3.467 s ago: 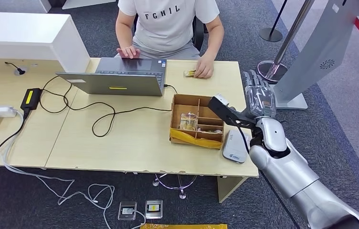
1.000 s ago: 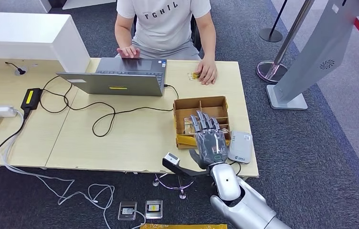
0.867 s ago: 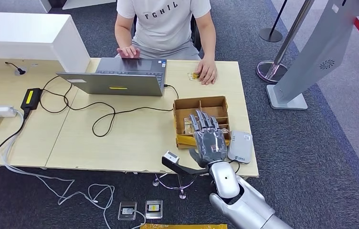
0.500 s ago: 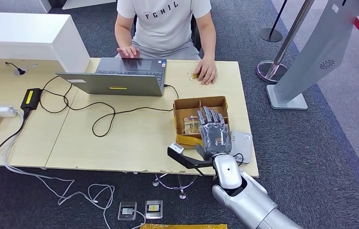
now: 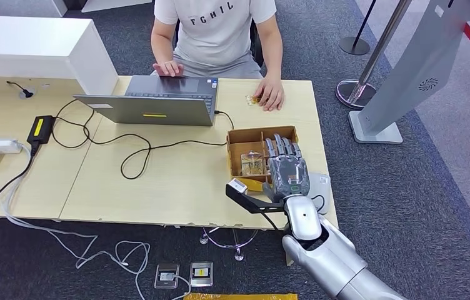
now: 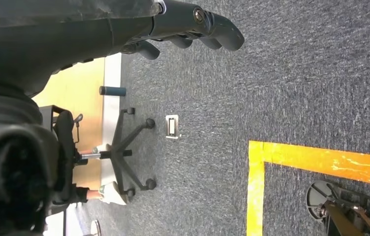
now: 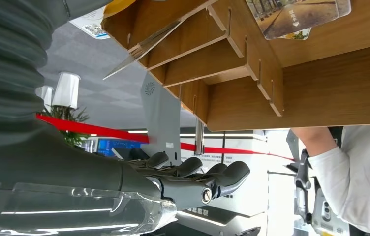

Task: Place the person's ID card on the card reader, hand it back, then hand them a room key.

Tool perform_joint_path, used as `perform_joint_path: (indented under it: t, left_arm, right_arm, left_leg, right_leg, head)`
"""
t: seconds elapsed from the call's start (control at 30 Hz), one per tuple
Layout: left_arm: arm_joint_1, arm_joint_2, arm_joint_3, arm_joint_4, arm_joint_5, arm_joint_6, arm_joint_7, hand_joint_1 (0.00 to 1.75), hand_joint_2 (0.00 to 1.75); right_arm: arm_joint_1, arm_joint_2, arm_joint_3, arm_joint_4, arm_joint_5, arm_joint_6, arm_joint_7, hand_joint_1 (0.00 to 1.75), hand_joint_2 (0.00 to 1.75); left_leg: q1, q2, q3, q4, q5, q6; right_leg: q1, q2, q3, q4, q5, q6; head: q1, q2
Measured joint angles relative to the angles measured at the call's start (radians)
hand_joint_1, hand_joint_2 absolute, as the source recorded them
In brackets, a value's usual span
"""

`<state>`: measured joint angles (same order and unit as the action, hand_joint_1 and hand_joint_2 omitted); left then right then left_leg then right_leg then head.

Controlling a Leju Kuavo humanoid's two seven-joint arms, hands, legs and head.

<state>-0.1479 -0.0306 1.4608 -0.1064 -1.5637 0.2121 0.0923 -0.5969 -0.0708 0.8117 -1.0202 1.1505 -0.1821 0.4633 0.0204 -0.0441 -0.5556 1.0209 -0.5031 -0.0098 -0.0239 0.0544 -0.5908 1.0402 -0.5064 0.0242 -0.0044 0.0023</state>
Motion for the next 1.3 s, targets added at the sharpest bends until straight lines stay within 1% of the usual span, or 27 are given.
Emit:
perform_joint_path:
  t: [0.3,0.63,1.03,1.3]
  left_arm:
    - [0.0,-0.007,0.015,0.0,0.0,0.011,0.005,0.0,0.0]
    - [0.0,-0.01,0.024,0.0,0.001,0.014,0.007,0.0,0.0]
    - [0.0,-0.011,0.025,0.0,0.0,0.02,0.007,0.0,0.0]
    - [0.0,-0.011,0.025,0.0,-0.005,0.001,-0.011,0.0,0.0]
  right_arm:
    - [-0.001,0.015,0.002,0.018,-0.004,0.003,-0.012,0.0,1.75]
    - [-0.002,0.015,0.005,0.03,-0.018,0.004,-0.012,0.0,1.75]
    - [-0.002,0.005,0.003,0.046,-0.029,0.003,-0.001,0.0,1.75]
    - [0.004,-0.01,-0.009,0.046,-0.035,0.004,0.016,0.0,1.75]
  left_leg:
    - [0.0,0.0,0.0,0.0,0.0,0.0]
    - [0.0,0.0,0.0,0.0,0.0,0.0]
    - [0.0,0.0,0.0,0.0,0.0,0.0]
    - [0.0,0.0,0.0,0.0,0.0,0.0]
  right_leg:
    - [0.0,0.0,0.0,0.0,0.0,0.0]
    - [0.0,0.0,0.0,0.0,0.0,0.0]
    - [0.0,0.0,0.0,0.0,0.0,0.0]
    - [0.0,0.0,0.0,0.0,0.0,0.0]
  head:
    - [0.0,0.0]
    - [0.0,0.0]
    - [0.0,0.0]
    - [0.0,0.0]
